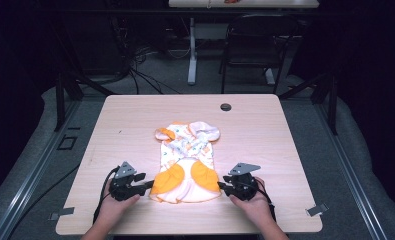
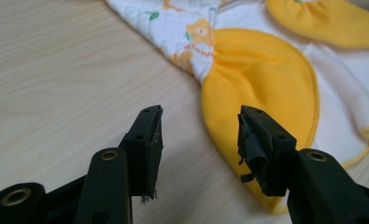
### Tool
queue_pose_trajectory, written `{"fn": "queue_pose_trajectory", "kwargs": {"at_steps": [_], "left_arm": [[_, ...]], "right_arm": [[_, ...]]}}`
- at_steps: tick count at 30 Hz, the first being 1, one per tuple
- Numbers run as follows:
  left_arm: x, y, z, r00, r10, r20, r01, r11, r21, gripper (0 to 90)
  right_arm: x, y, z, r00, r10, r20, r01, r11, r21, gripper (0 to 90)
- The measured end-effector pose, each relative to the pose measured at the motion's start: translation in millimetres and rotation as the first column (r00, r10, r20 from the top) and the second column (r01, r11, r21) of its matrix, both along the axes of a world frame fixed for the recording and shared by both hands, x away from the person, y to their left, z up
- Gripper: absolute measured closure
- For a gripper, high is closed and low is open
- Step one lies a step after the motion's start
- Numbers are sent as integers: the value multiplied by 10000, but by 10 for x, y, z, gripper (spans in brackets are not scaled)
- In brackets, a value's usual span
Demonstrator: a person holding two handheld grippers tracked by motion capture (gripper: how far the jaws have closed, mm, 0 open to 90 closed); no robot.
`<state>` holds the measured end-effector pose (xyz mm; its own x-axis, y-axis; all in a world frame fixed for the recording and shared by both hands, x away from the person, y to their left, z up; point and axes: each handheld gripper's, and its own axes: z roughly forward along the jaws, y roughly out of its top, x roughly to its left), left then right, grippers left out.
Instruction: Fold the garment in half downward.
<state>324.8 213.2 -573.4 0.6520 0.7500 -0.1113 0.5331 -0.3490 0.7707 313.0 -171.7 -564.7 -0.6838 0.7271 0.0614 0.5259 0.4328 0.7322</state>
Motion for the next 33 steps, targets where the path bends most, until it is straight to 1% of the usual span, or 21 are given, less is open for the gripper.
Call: {"fn": "queue_pose_trajectory", "kwargs": {"at_steps": [2,3,4,5,6,9,10,11,12,13,15,16,19,21,23,25,26,27,29,30,33], "left_arm": [[64,-55,49,10000,-6,-10,6,10000,-15,491],[113,-103,73,10000,4,-6,-4,10000,85,491],[189,-169,99,10000,-13,48,12,9998,190,491],[189,-169,99,10000,-13,48,12,9998,190,492],[231,-203,109,10000,-36,18,35,9999,155,492],[366,-319,126,9998,-36,-203,41,9998,206,492],[434,-372,132,9993,-24,-379,27,10000,87,531],[471,-402,138,9992,-49,-407,53,9999,101,550],[508,-425,146,9993,-130,-354,135,9998,126,581],[543,-454,152,9991,-96,-422,103,9998,160,622],[612,-502,159,9994,-74,-339,88,9991,420,673],[638,-526,154,9997,11,-226,-4,9994,343,693],[725,-563,148,9992,73,-382,-53,9987,510,766],[750,-576,138,9990,131,-431,-109,9987,505,789],[812,-587,96,9982,236,-555,-195,9972,721,829],[825,-585,78,9976,228,-648,-178,9969,769,834],[837,-595,37,9959,222,-877,-130,9945,1044,853],[841,-599,18,9957,165,-907,-59,9932,1159,863],[840,-604,1,9952,135,-969,-17,9927,1210,874],[835,-602,-6,9960,80,-890,29,9926,1215,889],[824,-589,-6,9960,-39,-890,151,9919,1262,894]], "right_arm": [[34,62,49,9998,95,201,-93,9999,-138,655],[63,94,64,9998,141,164,-138,9998,-142,655],[146,158,87,9997,215,80,-213,9996,-204,646],[146,158,87,9997,215,80,-213,9996,-204,646],[190,191,101,9997,226,-3,-226,9996,-175,646],[346,304,150,9998,217,11,-216,9995,-238,639],[432,353,167,9998,178,34,-177,9996,-203,679],[478,375,178,9999,127,45,-126,9992,-370,709],[523,397,184,10000,71,-7,-72,9991,-424,738],[570,417,185,10000,66,-18,-67,9991,-431,774],[653,457,175,10000,-33,-68,29,9984,-556,841],[693,480,163,9999,-67,-90,60,9975,-705,863],[789,533,134,9997,-53,-224,32,9954,-953,886],[815,548,126,9995,-122,-304,91,9951,-981,890],[884,569,109,9987,-305,-400,259,9934,-1117,895],[903,573,102,9984,-345,-441,292,9929,-1154,895],[931,574,86,9980,-383,-508,319,9920,-1220,897],[937,577,68,9972,-444,-607,369,9922,-1194,897],[944,571,52,9968,-409,-683,317,9909,-1311,898],[945,573,5,9966,-359,-738,258,9906,-1340,899],[935,567,-28,9964,-193,-825,68,9888,-1489,900]]}}
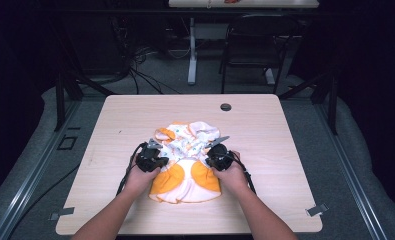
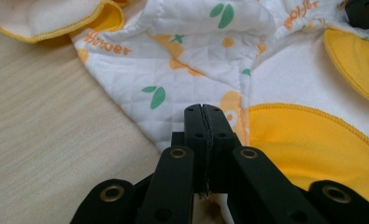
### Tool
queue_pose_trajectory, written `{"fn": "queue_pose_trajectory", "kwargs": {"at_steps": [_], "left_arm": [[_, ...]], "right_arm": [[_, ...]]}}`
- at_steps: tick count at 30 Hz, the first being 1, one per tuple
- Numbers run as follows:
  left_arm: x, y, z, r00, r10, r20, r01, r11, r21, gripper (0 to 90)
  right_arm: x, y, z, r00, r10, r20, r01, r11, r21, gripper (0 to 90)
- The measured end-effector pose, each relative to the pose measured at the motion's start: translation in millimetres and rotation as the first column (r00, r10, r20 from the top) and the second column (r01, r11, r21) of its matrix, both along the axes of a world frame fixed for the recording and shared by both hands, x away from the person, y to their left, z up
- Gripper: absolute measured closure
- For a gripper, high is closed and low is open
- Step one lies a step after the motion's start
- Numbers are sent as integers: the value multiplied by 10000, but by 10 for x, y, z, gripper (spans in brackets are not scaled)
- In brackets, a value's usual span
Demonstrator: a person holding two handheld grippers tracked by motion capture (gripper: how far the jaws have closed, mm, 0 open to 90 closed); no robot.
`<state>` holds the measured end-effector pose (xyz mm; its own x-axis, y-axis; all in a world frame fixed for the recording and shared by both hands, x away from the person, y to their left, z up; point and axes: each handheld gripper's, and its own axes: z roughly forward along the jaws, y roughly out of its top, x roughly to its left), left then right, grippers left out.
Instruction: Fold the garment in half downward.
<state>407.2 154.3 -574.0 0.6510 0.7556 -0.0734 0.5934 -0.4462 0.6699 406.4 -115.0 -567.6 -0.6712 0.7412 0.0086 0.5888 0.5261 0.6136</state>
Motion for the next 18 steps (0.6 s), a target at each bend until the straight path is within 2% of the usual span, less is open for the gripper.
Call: {"fn": "queue_pose_trajectory", "kwargs": {"at_steps": [1,4,7,18], "left_arm": [[-5,9,0,10000,-48,-37,48,10000,-27,895],[-41,40,-9,9999,-162,16,162,9998,-107,896],[-83,61,-7,9995,-260,-154,256,9994,-219,896],[-294,76,4,9959,-856,-295,852,9962,-151,896]], "right_arm": [[-12,-17,-5,10000,-28,-46,29,9999,160,900],[-37,-41,-1,9998,136,-149,-134,9998,149,900],[-95,-45,7,9991,372,-194,-371,9993,43,900],[-300,-73,14,9952,937,-271,-939,9956,-47,899]]}}
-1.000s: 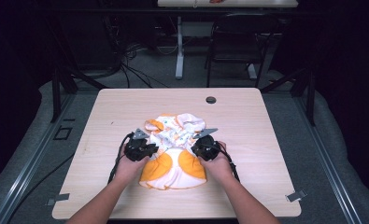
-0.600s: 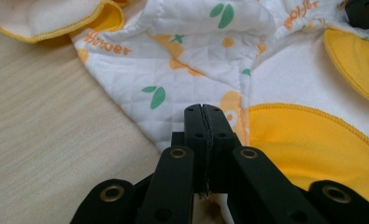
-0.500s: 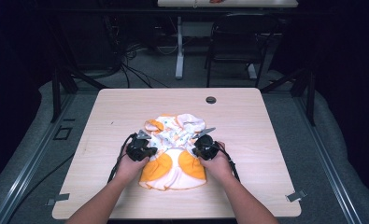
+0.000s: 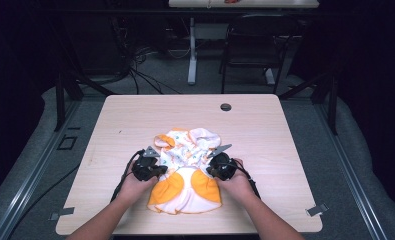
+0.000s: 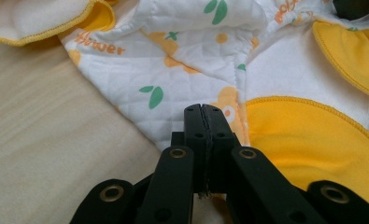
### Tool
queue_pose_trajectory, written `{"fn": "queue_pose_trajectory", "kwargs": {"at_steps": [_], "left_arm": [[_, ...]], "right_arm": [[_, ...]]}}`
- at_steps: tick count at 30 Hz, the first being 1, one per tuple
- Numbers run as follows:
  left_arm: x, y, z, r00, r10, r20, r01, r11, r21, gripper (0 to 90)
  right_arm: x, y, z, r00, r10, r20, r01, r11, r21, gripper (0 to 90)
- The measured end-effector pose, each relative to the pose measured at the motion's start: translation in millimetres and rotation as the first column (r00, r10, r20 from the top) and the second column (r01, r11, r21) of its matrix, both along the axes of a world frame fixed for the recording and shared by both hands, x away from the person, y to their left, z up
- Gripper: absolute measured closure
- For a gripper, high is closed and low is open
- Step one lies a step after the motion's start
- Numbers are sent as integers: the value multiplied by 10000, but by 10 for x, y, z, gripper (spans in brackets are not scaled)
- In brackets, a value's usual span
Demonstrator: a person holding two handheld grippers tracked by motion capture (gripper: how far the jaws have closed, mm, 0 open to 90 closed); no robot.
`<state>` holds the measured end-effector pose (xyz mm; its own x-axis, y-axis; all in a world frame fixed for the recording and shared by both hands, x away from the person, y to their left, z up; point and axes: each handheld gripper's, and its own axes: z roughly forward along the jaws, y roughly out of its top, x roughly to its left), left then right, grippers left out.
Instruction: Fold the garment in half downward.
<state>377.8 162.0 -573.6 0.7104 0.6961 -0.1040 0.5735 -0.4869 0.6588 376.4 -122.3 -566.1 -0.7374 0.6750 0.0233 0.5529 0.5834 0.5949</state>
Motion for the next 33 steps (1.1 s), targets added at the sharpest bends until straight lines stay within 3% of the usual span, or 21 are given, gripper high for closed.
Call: {"fn": "queue_pose_trajectory", "kwargs": {"at_steps": [10,17,23,27,30,32,33], "left_arm": [[-250,5,-12,9991,-401,-114,398,9989,-232,897],[-407,20,-30,9982,-552,-216,540,9971,-538,896],[-458,28,-35,9978,-580,-313,558,9962,-673,896],[-429,17,-2,9968,-708,-369,690,9965,-467,880],[-341,15,74,9984,-528,-185,519,9977,-433,864],[-193,0,195,9994,-348,54,350,9980,-533,854],[-193,0,195,9994,-348,54,350,9980,-533,844]], "right_arm": [[-316,-72,-3,9982,599,-25,-599,9982,50,900],[-445,-123,-16,9979,646,-88,-643,9975,300,899],[-511,-134,-16,9971,759,-108,-755,9967,309,899],[-480,-119,27,9964,802,-277,-798,9967,172,887],[-436,-107,86,9972,732,-147,-727,9969,291,884],[-309,-91,239,9981,621,25,-621,9967,518,882],[-252,-83,285,9978,632,192,-641,9966,522,880]]}}
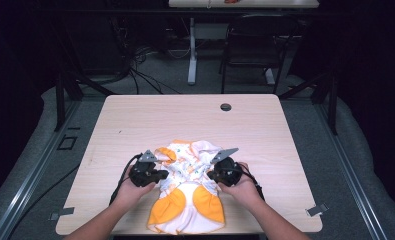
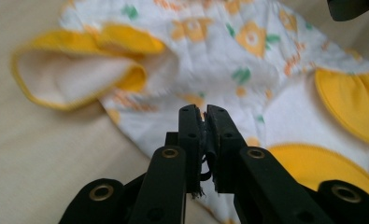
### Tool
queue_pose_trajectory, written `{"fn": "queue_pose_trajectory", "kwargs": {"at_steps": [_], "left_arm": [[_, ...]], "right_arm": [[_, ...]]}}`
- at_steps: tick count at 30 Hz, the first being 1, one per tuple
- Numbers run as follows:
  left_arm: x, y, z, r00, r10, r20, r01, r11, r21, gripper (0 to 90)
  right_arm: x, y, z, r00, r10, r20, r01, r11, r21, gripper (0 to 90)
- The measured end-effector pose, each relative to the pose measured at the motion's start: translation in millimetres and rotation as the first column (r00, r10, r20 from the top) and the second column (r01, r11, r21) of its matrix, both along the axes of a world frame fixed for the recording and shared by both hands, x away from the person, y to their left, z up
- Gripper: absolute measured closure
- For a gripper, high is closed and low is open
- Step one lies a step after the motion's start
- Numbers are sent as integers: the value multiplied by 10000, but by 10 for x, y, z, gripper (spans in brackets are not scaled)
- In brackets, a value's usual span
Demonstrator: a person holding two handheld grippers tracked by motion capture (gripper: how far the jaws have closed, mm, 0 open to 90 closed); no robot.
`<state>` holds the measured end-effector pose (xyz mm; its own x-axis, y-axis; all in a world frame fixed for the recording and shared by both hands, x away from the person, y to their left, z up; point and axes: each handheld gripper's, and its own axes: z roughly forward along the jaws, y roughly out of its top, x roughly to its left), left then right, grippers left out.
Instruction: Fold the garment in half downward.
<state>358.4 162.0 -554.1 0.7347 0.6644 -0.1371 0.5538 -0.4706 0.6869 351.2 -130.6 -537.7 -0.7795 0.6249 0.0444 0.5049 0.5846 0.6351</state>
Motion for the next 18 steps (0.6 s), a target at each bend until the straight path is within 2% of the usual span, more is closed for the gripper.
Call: {"fn": "queue_pose_trajectory", "kwargs": {"at_steps": [1,3,4,5,6,7,8,9,12,13,14,15,17,18], "left_arm": [[59,-5,41,10000,54,72,-54,10000,3,844],[183,-20,115,9998,155,110,-155,9999,-57,830],[297,-43,176,9995,209,247,-207,9998,-67,822],[297,-43,176,9995,209,247,-207,9998,-67,817],[402,-66,223,9991,261,342,-260,9996,-50,809],[402,-66,223,9991,261,342,-260,9996,-50,805],[492,-90,257,9986,296,445,-299,9995,72,801],[492,-90,257,9986,296,445,-299,9995,72,792],[609,-126,274,9985,344,435,-351,9993,157,775],[647,-133,274,9986,344,394,-350,9993,152,775],[721,-149,261,9974,586,422,-590,9982,102,750],[721,-149,261,9974,586,422,-590,9982,102,739],[842,-147,222,9947,1004,236,-999,9948,-211,711],[842,-147,222,9947,1004,236,-999,9948,-211,704]], "right_arm": [[0,0,0,10000,0,0,0,10000,0,880],[186,31,98,9994,-82,323,86,9999,-100,863],[245,41,123,9994,-148,314,153,9998,-162,861],[307,50,138,9992,-183,342,190,9996,-198,855],[365,59,148,9991,-230,355,236,9996,-183,853],[365,59,148,9991,-230,355,236,9996,-183,853],[472,80,157,9989,-314,334,323,9991,-262,842],[472,80,157,9989,-314,334,323,9991,-262,842],[647,123,152,9978,-502,423,520,9977,-441,823],[647,123,152,9978,-502,423,520,9977,-441,823],[726,137,156,9972,-618,425,637,9969,-455,818],[726,137,156,9972,-618,425,637,9969,-455,818],[854,153,155,9942,-939,517,962,9943,-457,801],[854,153,155,9942,-939,517,962,9943,-457,801]]}}
